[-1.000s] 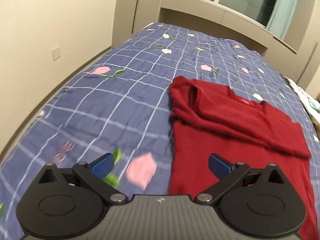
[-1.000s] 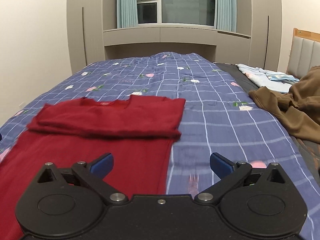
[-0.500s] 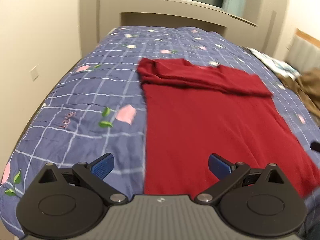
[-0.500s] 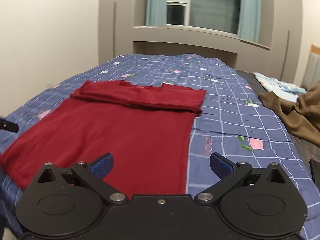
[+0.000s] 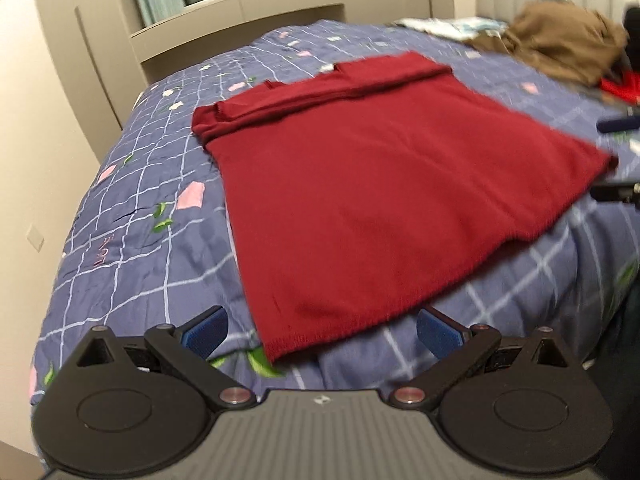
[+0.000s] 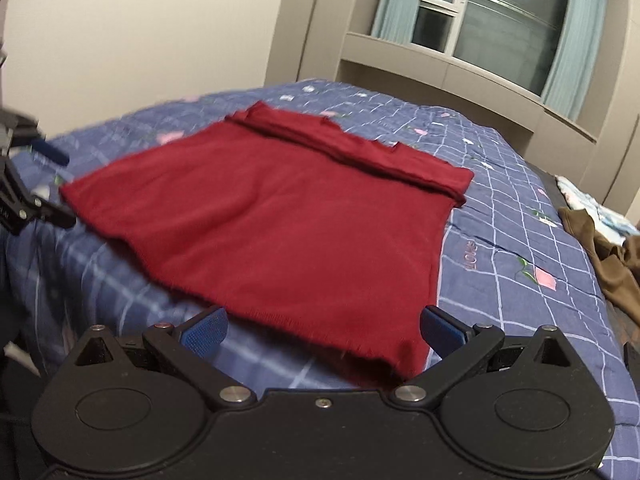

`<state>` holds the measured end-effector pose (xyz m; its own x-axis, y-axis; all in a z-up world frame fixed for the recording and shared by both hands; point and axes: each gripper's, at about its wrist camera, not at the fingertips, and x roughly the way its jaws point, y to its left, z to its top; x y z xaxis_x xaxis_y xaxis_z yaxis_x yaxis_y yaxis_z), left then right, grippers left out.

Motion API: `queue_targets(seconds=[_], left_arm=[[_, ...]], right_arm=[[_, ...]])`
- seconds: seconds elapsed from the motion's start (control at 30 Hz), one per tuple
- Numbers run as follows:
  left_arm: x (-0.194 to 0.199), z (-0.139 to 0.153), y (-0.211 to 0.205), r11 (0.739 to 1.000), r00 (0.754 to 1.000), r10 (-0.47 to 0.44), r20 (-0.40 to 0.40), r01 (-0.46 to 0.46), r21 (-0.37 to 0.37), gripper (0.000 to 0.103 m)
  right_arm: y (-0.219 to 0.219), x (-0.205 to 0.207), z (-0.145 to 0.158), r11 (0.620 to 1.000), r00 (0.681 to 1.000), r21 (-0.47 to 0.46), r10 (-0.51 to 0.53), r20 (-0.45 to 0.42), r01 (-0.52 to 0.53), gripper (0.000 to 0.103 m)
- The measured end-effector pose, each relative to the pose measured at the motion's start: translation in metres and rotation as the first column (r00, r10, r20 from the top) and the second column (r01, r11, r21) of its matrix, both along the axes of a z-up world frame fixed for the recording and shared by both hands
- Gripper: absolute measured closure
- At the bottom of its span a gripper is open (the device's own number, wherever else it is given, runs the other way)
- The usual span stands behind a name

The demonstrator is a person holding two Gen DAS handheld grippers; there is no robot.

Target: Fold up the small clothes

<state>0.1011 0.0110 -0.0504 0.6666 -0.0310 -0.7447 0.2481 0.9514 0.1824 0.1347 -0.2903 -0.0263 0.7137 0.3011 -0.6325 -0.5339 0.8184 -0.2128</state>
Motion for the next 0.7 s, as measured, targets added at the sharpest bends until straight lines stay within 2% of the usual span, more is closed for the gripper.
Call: queue_targets(seconds=[0.2, 0.57, 0.7], left_arm=[[-0.006, -0.013, -0.007, 0.995, 1.000, -0.017, 0.008, 0.016, 0.100, 0.000], [0.006, -0.016, -0.002, 0.993, 1.000, -0.004, 0.030, 0.000, 0.120, 0.000], [0.004, -0.019, -0.007, 0.987, 0.997, -0.032, 0.066, 0.022, 0.161, 0.000]], right_arm=[[0.006, -0.010, -0.014, 0.995, 0.999, -0.099, 0.028, 0.044, -0.024, 0.001], [0.007, -0.002, -0.021, 0.992, 0.994, -0.121, -0.020, 0.104, 0.032, 0.001], [0.011, -0.004, -0.024, 0.989, 0.990, -0.142, -0.011, 0.143, 0.031, 0.001]])
